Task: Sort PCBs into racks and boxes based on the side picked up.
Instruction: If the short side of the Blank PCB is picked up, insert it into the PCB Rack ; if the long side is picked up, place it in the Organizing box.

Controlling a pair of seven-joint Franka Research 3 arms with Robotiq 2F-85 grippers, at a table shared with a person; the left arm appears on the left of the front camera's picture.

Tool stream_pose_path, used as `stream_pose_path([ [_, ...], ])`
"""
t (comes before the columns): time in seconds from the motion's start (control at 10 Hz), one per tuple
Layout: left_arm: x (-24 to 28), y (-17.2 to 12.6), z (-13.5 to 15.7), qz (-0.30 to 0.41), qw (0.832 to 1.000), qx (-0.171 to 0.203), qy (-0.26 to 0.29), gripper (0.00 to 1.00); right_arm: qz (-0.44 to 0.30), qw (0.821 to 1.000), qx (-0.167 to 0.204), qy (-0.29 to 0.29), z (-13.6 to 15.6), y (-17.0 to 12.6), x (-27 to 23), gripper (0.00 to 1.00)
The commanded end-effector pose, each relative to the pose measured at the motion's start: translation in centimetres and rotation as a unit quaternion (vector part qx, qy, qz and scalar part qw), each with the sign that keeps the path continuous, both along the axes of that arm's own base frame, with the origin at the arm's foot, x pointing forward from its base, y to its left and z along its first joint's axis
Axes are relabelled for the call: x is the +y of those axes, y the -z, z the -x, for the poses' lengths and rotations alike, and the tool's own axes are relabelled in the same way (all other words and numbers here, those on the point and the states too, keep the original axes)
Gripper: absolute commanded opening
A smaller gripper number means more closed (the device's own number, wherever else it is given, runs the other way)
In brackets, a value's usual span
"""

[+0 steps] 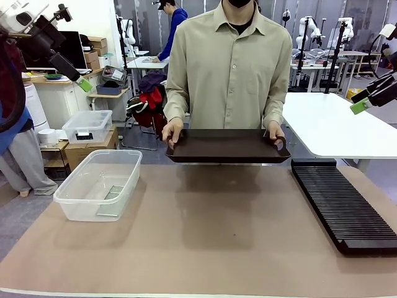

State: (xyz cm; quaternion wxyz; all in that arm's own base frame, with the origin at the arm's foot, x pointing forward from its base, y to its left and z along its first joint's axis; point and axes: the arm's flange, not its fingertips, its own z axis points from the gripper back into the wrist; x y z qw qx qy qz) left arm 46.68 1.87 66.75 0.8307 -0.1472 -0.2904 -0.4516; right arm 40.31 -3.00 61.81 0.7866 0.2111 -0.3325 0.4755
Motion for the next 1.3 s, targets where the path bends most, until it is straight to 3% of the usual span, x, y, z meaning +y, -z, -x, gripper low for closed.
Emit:
stream_pose_path([
  [0.0,-0.2,0.3,0.8,0.008,1.0,-0.03,-0.006,1.0,-0.009,1.0,-0.001,-0.01,-0.1,0.1,0.1,1.0],
  [0.5,-0.4,-0.4,1.3,0.014,0.998,-0.06,0.002,1.0,-0.009,1.0,-0.001,-0.01,-0.1,0.1,0.1,1.0],
  [0.8,-0.2,-0.1,0.6,0.038,0.998,-0.04,-0.01,1.0,-0.009,1.0,-0.001,-0.01,-0.1,0.1,0.1,1.0],
  [0.9,-0.7,-1.2,0.8,0.007,0.999,-0.043,-0.01,1.0,-0.009,1.0,-0.001,-0.01,-0.1,0.1,0.1,1.0],
  [1.2,-0.7,-1.2,0.8,0.007,0.999,-0.043,-0.01,1.0,-0.009,1.0,-0.001,-0.01,-0.1,0.1,0.1,1.0],
])
